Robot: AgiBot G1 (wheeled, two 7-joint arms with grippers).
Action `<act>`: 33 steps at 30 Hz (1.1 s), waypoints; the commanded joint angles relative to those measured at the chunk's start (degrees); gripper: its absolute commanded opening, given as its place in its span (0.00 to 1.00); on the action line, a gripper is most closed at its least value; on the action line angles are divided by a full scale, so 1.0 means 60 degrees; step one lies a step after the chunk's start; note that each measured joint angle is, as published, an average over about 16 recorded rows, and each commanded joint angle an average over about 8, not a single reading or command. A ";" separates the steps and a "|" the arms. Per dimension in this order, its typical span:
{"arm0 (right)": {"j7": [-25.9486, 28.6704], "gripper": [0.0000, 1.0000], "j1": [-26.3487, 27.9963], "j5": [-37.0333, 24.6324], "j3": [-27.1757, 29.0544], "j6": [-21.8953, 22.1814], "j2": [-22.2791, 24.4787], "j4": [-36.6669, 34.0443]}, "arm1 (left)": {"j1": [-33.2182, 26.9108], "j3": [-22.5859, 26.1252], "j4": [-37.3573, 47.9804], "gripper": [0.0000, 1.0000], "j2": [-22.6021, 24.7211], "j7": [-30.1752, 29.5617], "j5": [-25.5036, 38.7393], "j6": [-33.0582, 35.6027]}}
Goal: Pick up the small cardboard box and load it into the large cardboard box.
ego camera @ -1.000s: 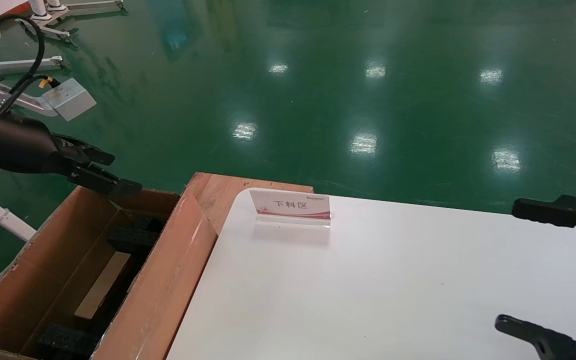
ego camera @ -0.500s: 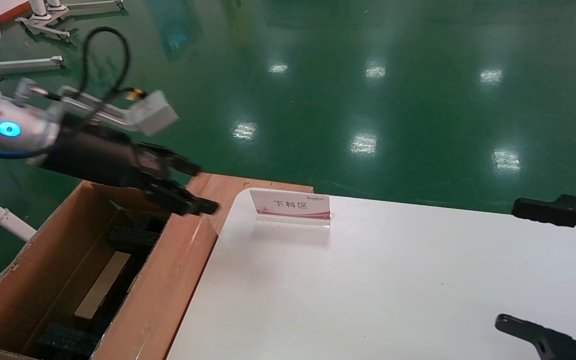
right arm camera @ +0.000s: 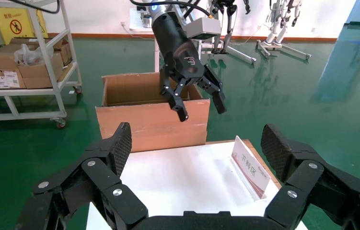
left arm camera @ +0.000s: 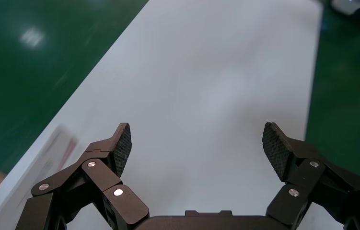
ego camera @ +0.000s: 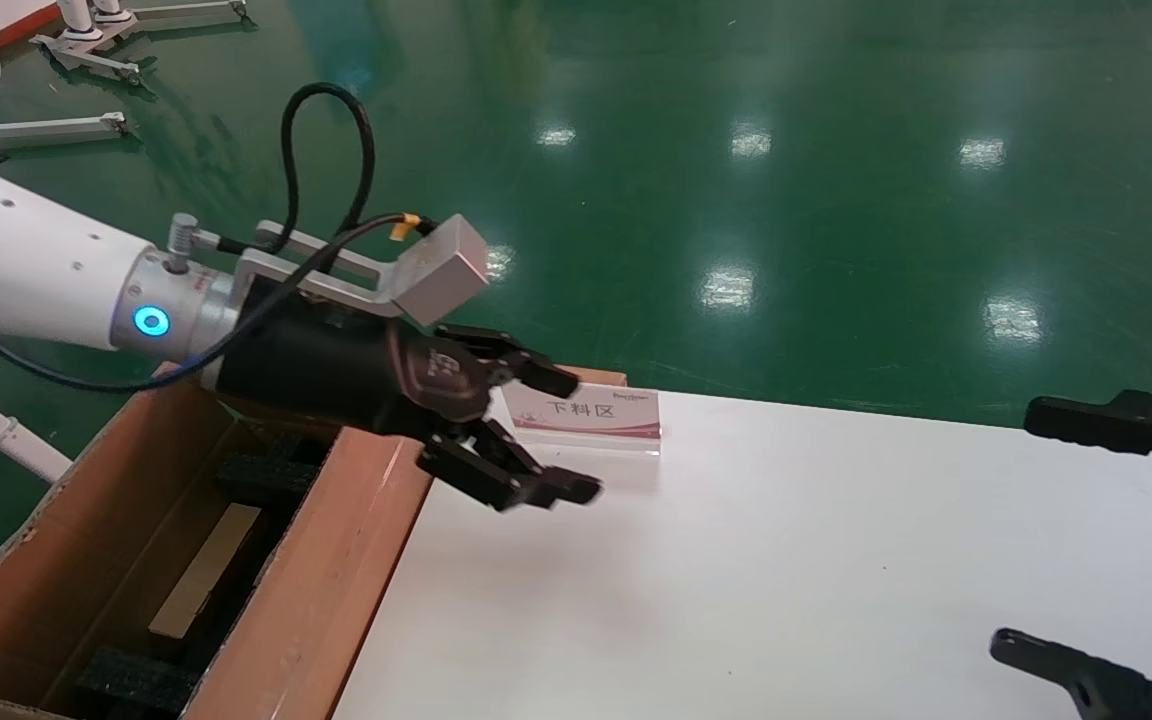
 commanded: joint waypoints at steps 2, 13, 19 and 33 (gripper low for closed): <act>-0.0001 1.00 0.0000 0.0001 -0.0001 0.0001 0.0001 0.0000 | 0.0748 -0.1038 -0.0245 1.00 0.0050 0.0173 -0.0011 0.0143; -0.0003 1.00 0.0001 0.0004 -0.0007 0.0003 0.0003 0.0000 | 0.3478 -0.4825 -0.1139 1.00 0.0233 0.0804 -0.0050 0.0665; -0.0005 1.00 0.0002 0.0006 -0.0009 0.0004 0.0004 0.0000 | 0.4967 -0.6891 -0.1626 1.00 0.0333 0.1148 -0.0072 0.0950; -0.0008 1.00 0.0002 0.0011 -0.0015 0.0008 0.0006 -0.0001 | 0.8020 -1.1144 -0.2613 1.00 0.0537 0.1826 -0.0114 0.1527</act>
